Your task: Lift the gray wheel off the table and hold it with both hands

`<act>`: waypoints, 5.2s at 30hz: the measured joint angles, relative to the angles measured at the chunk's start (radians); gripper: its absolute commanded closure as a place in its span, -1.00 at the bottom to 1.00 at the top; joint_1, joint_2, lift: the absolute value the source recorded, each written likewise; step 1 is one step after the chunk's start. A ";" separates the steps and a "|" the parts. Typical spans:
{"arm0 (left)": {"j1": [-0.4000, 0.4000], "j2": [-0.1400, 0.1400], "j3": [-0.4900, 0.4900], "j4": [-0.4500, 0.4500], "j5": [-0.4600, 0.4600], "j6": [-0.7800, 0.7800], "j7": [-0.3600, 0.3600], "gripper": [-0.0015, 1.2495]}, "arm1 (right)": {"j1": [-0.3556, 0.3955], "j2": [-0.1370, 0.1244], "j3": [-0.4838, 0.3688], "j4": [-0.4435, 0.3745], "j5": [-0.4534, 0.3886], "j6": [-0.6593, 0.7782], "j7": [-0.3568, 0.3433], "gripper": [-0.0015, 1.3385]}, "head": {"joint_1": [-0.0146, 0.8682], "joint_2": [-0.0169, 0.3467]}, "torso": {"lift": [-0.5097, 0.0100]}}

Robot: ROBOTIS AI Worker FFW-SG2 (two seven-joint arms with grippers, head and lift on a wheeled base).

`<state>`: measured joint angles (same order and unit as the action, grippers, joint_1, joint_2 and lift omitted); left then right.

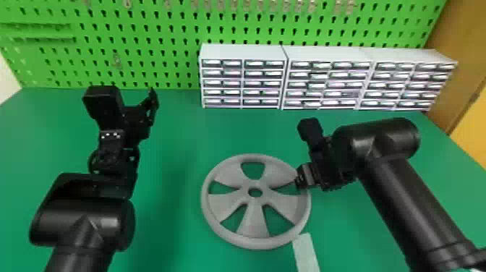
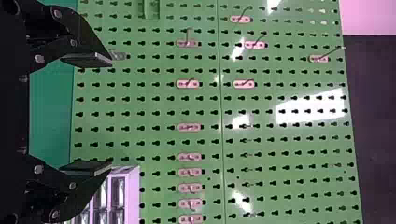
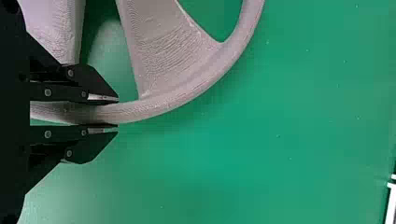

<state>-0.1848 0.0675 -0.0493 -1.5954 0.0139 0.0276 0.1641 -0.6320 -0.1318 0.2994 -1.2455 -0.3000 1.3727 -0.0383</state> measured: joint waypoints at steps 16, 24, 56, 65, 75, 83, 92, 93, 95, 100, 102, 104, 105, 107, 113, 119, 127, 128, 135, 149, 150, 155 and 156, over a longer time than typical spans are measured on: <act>-0.001 0.000 0.001 0.000 0.000 0.000 0.000 -0.25 | -0.001 -0.001 0.000 -0.010 0.007 -0.011 0.001 0.61 | 0.64 -0.82 | 0.59; -0.001 0.001 0.002 -0.004 0.001 -0.001 0.000 -0.25 | 0.009 0.000 -0.018 -0.066 0.030 -0.057 0.001 0.61 | 0.64 -0.82 | 0.59; 0.005 0.003 0.002 -0.030 0.001 0.000 0.000 -0.25 | 0.132 0.043 -0.082 -0.236 0.146 -0.556 0.000 0.62 | 0.64 -0.82 | 0.59; 0.008 0.003 0.003 -0.034 0.003 0.000 0.002 -0.25 | 0.163 0.058 -0.086 -0.240 0.169 -0.710 -0.026 0.62 | 0.64 -0.82 | 0.59; 0.012 0.003 -0.001 -0.043 0.006 0.000 0.013 -0.25 | 0.195 0.070 -0.079 -0.241 0.202 -0.901 -0.088 0.62 | 0.64 -0.82 | 0.59; 0.017 0.003 -0.008 -0.053 0.010 0.000 0.019 -0.25 | 0.217 0.076 -0.065 -0.236 0.222 -1.045 -0.133 0.62 | 0.64 -0.82 | 0.59; 0.024 0.002 -0.013 -0.065 0.018 0.000 0.031 -0.25 | 0.238 0.078 -0.030 -0.204 0.241 -1.223 -0.177 0.62 | 0.64 -0.82 | 0.59; 0.025 0.002 -0.015 -0.067 0.020 0.000 0.033 -0.25 | 0.240 0.078 -0.025 -0.198 0.243 -1.248 -0.184 0.62 | 0.64 -0.82 | 0.59; 0.027 0.002 -0.017 -0.070 0.023 0.000 0.036 -0.25 | 0.243 0.078 -0.017 -0.189 0.248 -1.286 -0.193 0.62 | 0.64 -0.82 | 0.59; 0.034 0.002 -0.024 -0.076 0.030 0.000 0.039 -0.25 | 0.248 0.079 -0.004 -0.176 0.264 -1.352 -0.212 0.62 | 0.64 -0.82 | 0.59; 0.039 0.002 -0.027 -0.079 0.033 0.000 0.042 -0.25 | 0.249 0.080 -0.002 -0.172 0.274 -1.374 -0.219 0.62 | 0.64 -0.82 | 0.59; 0.045 0.002 -0.031 -0.083 0.037 0.000 0.048 -0.25 | 0.250 0.083 -0.002 -0.169 0.283 -1.396 -0.224 0.63 | 0.64 -0.82 | 0.59; 0.047 0.002 -0.033 -0.086 0.039 0.000 0.051 -0.25 | 0.251 0.084 -0.003 -0.167 0.287 -1.404 -0.226 0.63 | 0.64 -0.82 | 0.59; 0.054 0.002 -0.038 -0.092 0.043 0.000 0.060 -0.25 | 0.253 0.085 -0.004 -0.164 0.293 -1.416 -0.230 0.63 | 0.64 -0.82 | 0.59; 0.068 0.003 -0.051 -0.115 0.058 0.001 0.076 -0.26 | 0.253 0.085 -0.003 -0.159 0.297 -1.416 -0.232 0.63 | 0.64 -0.82 | 0.59; 0.092 0.005 -0.078 -0.152 0.105 0.002 0.115 -0.28 | 0.246 0.083 -0.001 -0.158 0.297 -1.403 -0.232 0.63 | 0.64 -0.82 | 0.59; 0.107 0.018 -0.134 -0.168 0.145 -0.003 0.142 -0.27 | 0.239 0.082 0.003 -0.158 0.297 -1.394 -0.232 0.63 | 0.64 -0.82 | 0.59; 0.107 0.020 -0.139 -0.168 0.148 -0.008 0.144 -0.27 | 0.239 0.082 0.004 -0.158 0.297 -1.394 -0.232 0.63 | 0.64 -0.82 | 0.59; 0.105 0.030 -0.177 -0.148 0.171 -0.049 0.169 -0.27 | 0.236 0.083 0.009 -0.158 0.298 -1.398 -0.233 0.63 | 0.64 -0.82 | 0.59; 0.089 0.041 -0.224 -0.067 0.229 -0.107 0.210 -0.27 | 0.230 0.084 0.028 -0.166 0.293 -1.422 -0.233 0.63 | 0.64 -0.82 | 0.59; 0.084 0.041 -0.226 -0.056 0.229 -0.113 0.210 -0.27 | 0.230 0.084 0.030 -0.169 0.292 -1.423 -0.233 0.63 | 0.64 -0.82 | 0.59; 0.055 0.041 -0.238 -0.007 0.224 -0.141 0.212 -0.26 | 0.230 0.085 0.036 -0.181 0.291 -1.427 -0.235 0.63 | 0.64 -0.82 | 0.59; 0.049 0.041 -0.240 0.001 0.224 -0.146 0.212 -0.26 | 0.230 0.085 0.037 -0.182 0.291 -1.428 -0.236 0.63 | 0.64 -0.82 | 0.59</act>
<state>-0.1353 0.1089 -0.2895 -1.5942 0.2377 -0.1182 0.3758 -0.4020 -0.0466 0.3364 -1.4277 -0.0091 -0.0551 -0.2742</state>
